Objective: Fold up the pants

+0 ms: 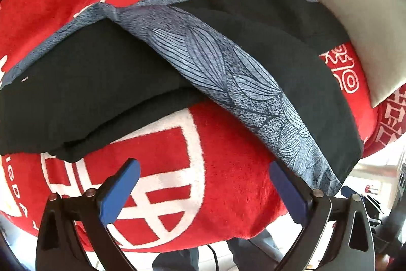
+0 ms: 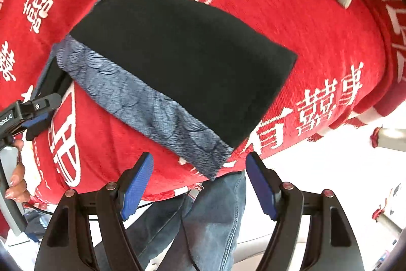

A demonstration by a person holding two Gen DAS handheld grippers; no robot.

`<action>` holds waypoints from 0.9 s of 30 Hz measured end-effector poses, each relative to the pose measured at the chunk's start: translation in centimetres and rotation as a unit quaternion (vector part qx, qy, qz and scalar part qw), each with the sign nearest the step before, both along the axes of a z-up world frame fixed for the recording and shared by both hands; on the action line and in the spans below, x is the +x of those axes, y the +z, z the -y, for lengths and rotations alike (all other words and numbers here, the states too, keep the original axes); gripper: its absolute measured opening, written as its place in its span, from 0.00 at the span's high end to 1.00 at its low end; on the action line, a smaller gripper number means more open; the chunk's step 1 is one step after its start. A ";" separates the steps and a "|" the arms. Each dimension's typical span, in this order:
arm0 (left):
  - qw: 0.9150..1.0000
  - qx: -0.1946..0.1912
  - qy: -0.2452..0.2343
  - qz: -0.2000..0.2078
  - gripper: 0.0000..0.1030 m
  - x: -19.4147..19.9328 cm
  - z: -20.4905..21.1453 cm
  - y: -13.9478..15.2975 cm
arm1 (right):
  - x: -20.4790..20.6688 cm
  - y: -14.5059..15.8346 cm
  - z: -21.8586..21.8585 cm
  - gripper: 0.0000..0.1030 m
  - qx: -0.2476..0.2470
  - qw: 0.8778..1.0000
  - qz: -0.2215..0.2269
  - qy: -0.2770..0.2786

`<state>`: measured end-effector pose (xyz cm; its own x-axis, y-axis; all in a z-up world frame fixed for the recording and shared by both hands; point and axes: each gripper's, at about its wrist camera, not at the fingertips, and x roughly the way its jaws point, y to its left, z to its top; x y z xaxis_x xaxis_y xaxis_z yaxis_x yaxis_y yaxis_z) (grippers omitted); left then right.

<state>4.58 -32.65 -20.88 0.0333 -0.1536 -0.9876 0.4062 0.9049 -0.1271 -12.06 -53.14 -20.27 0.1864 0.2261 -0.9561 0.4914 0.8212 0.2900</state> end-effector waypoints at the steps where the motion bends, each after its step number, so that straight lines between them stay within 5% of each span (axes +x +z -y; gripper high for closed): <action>1: 1.000 0.002 -0.002 -0.003 0.01 0.1 0.3 -0.2 | -0.2 -0.4 0.2 0.24 0.005 1.000 0.001 -0.002; 5: 1.000 0.004 -0.002 -0.004 0.01 0.4 1.3 -0.7 | -0.5 -1.1 0.6 0.25 0.030 0.999 0.015 -0.005; 9: 1.000 -0.009 -0.004 -0.011 0.01 0.6 2.3 -1.1 | -0.7 -2.1 0.7 0.55 0.060 0.998 0.027 -0.008; 12: 1.000 -0.017 -0.006 -0.012 0.01 0.7 3.2 -1.2 | -0.5 -2.9 0.8 0.63 0.083 0.996 0.032 -0.012; 20: 0.999 -0.030 -0.007 -0.020 0.01 0.8 5.2 -1.8 | -1.2 -3.3 1.8 0.66 0.120 0.991 0.038 -0.037; 22: 0.999 -0.040 0.001 -0.028 0.01 1.1 5.9 -2.1 | -0.8 -3.1 1.7 0.75 0.119 0.992 0.038 -0.025; 23: 0.998 -0.046 0.006 -0.032 0.01 1.3 6.0 -2.1 | -0.7 -3.0 1.8 0.90 0.118 0.992 0.038 -0.022; 26: 0.996 -0.071 0.026 -0.048 0.04 2.2 6.3 -2.4 | -0.8 -2.9 2.3 0.96 0.126 0.991 0.037 -0.031; 27: 0.995 -0.076 0.031 -0.054 0.12 2.2 6.4 -2.6 | -0.9 -3.0 2.5 0.96 0.131 0.990 0.037 -0.034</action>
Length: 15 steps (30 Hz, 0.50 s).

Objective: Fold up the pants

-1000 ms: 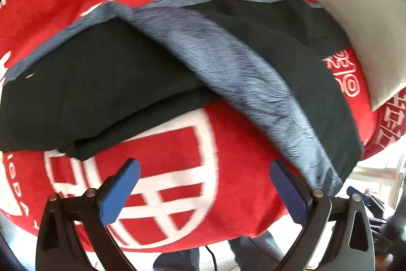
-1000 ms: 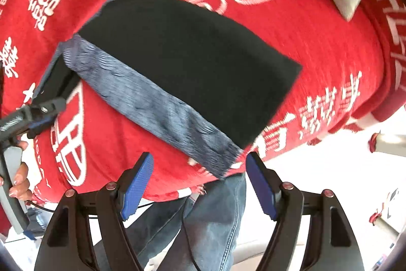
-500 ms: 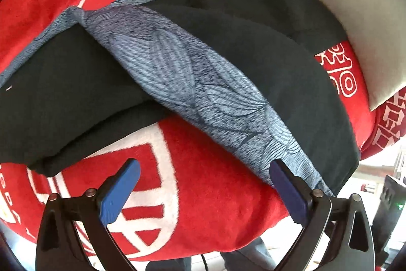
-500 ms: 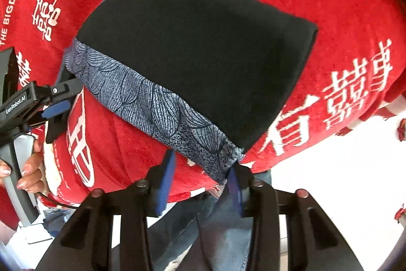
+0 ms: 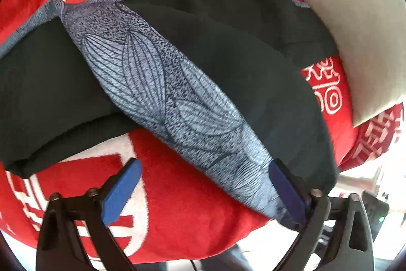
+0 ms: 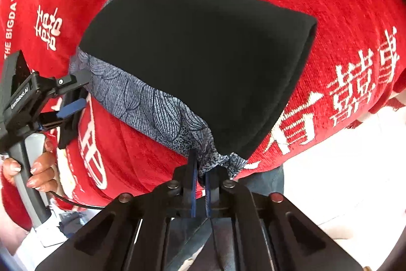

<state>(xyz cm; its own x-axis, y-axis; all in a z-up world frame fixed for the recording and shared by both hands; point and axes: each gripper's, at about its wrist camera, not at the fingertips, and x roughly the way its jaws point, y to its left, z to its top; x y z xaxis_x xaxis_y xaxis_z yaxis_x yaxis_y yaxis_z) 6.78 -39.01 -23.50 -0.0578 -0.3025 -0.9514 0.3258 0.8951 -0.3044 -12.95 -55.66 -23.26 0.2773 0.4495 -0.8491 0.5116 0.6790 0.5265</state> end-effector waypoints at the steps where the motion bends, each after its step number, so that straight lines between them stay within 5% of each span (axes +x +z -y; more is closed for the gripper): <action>1: 1.000 -0.005 0.005 -0.013 0.18 0.2 0.1 -0.3 | 0.0 0.0 0.0 0.96 0.004 1.000 0.000 -0.001; 5: 0.999 -0.018 0.024 -0.030 0.19 0.5 -0.1 -0.6 | 0.1 -0.3 0.0 0.94 0.019 1.000 0.002 0.007; 8: 0.998 -0.030 0.033 -0.034 0.52 0.9 -0.4 -0.4 | 0.4 -0.8 0.1 0.96 0.033 0.999 -0.007 0.001; 9: 0.998 -0.043 0.034 -0.042 0.77 0.8 -0.9 -0.1 | 0.5 -0.8 0.2 0.97 0.033 0.999 -0.008 0.001; 10: 0.997 -0.048 0.038 -0.052 0.89 1.1 -1.2 -0.2 | 0.6 -0.4 0.3 0.97 0.031 1.000 -0.004 0.001; 15: 0.996 -0.071 0.043 -0.044 0.93 1.9 -1.3 1.8 | 1.8 3.1 1.2 0.97 0.024 0.999 0.032 0.013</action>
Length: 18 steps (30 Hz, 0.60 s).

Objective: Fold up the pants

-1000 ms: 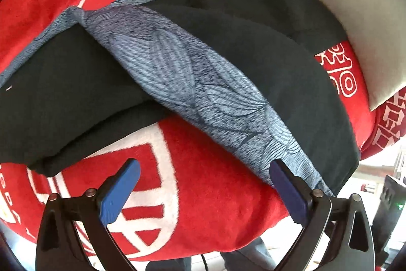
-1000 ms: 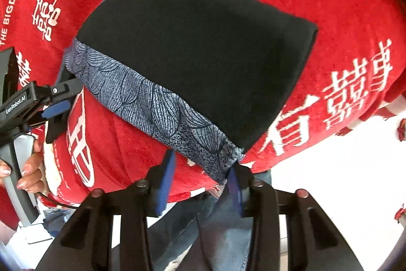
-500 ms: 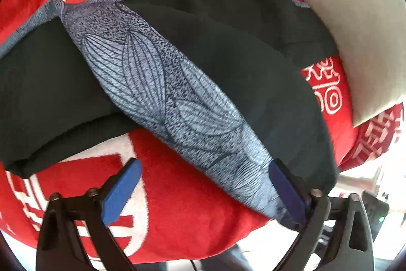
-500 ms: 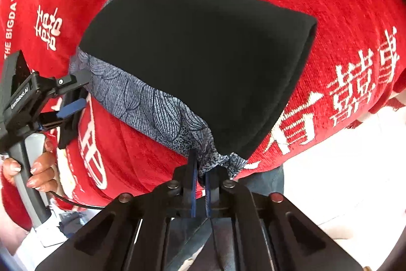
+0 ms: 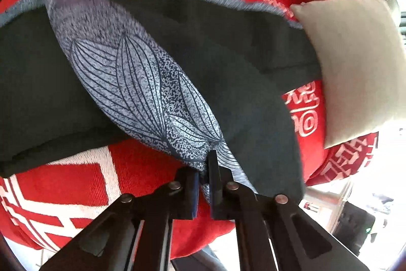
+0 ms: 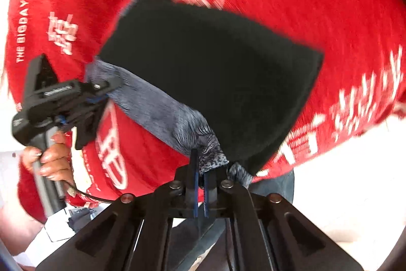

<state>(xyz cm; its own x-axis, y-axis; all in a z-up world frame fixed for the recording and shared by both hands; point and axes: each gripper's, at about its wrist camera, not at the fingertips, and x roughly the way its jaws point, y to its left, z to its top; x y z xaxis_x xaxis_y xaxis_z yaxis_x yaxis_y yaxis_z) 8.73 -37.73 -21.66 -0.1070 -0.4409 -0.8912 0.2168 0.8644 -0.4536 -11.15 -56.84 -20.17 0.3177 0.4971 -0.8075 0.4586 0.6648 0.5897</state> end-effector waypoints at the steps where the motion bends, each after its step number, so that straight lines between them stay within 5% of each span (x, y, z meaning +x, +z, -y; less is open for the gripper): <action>1: 1.000 -0.004 0.000 0.006 0.93 0.2 0.2 0.8 | 0.7 1.4 0.5 0.97 -0.003 1.000 0.014 0.005; 10: 0.998 -0.015 0.001 0.065 0.93 5.6 3.4 5.4 | 9.1 9.3 6.5 0.98 -0.071 0.991 0.098 0.058; 18: 0.994 -0.011 -0.013 0.113 0.93 10.7 8.3 5.3 | 21.1 9.8 12.6 0.98 -0.164 0.976 0.108 0.092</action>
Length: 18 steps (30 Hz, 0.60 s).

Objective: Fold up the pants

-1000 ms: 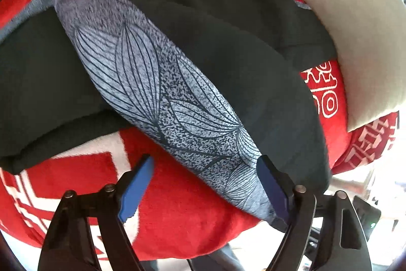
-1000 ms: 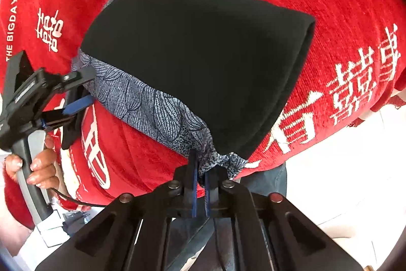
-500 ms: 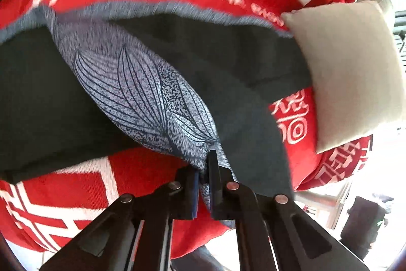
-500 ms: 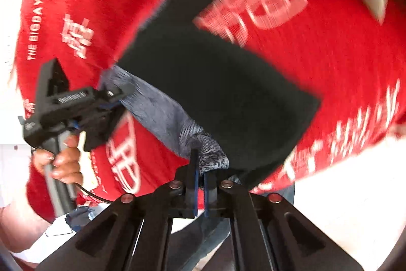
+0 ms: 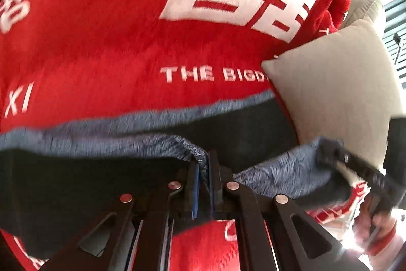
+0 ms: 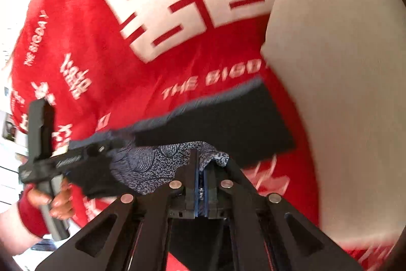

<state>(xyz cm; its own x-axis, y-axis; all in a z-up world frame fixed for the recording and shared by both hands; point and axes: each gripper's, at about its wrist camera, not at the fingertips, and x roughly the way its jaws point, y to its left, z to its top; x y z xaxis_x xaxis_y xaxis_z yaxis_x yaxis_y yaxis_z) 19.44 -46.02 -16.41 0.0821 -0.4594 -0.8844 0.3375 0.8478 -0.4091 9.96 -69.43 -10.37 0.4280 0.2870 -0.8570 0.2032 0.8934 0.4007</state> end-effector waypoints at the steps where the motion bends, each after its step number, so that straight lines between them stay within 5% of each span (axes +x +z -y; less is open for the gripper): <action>1: 1.000 0.005 0.002 0.002 0.93 0.6 0.5 -0.4 | 1.3 -0.4 0.4 0.98 -0.006 1.000 -0.002 0.002; 6: 1.000 0.028 0.011 0.003 0.90 2.0 1.7 -1.7 | 7.2 -3.5 0.8 0.97 -0.044 0.998 -0.034 0.033; 8: 0.999 0.048 0.015 0.015 0.75 2.2 2.0 -1.5 | 8.2 -4.6 0.9 0.97 -0.052 0.997 -0.051 0.039; 10: 0.996 0.074 0.026 0.052 0.38 2.3 1.7 -0.4 | 9.1 -5.5 1.2 0.96 -0.066 0.994 -0.073 0.040; 11: 0.994 0.078 0.029 0.064 0.33 2.3 1.4 0.0 | 9.3 -5.7 1.4 0.92 -0.071 0.993 -0.082 0.038; 13: 0.993 0.081 0.026 0.081 0.32 2.2 0.8 0.8 | 9.4 -5.5 2.0 0.79 -0.074 0.993 -0.085 0.034; 16: 0.988 0.121 0.020 0.092 0.32 1.7 0.1 0.7 | 8.6 -3.0 2.5 0.33 -0.100 0.993 -0.053 0.024; 18: 0.985 0.146 0.013 0.094 0.32 1.1 -0.3 -0.1 | 7.7 -1.6 2.3 0.33 -0.102 0.994 -0.032 0.017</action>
